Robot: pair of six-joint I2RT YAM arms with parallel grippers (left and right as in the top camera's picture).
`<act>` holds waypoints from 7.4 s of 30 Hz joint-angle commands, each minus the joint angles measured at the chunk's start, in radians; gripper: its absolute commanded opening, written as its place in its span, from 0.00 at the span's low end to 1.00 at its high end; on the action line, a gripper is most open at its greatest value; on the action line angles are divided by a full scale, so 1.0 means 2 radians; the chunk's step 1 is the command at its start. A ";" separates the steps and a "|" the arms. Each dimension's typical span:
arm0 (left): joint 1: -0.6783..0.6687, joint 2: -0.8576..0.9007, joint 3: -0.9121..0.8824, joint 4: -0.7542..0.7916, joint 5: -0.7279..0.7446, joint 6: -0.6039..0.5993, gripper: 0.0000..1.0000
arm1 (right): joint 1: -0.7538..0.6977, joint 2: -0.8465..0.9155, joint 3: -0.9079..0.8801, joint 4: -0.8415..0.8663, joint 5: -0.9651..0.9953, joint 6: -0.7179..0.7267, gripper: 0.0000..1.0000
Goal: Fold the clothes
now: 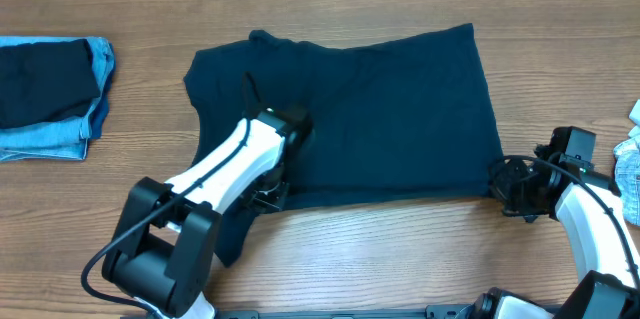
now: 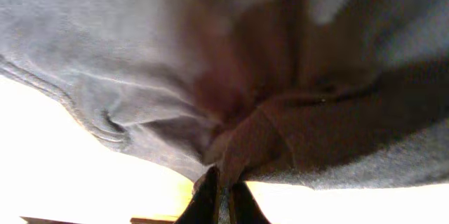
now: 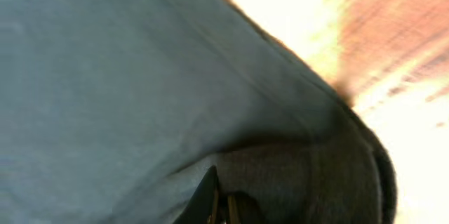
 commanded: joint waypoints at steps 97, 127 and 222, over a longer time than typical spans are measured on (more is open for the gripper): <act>0.135 -0.011 -0.040 0.101 0.090 -0.144 0.49 | 0.014 0.047 0.019 0.194 -0.217 -0.003 0.57; 0.168 -0.017 0.063 0.037 0.029 -0.072 0.10 | 0.014 0.047 0.019 0.198 -0.217 -0.003 0.55; 0.187 0.080 0.091 0.099 0.127 0.078 0.37 | 0.014 0.075 0.019 0.231 -0.017 -0.005 0.63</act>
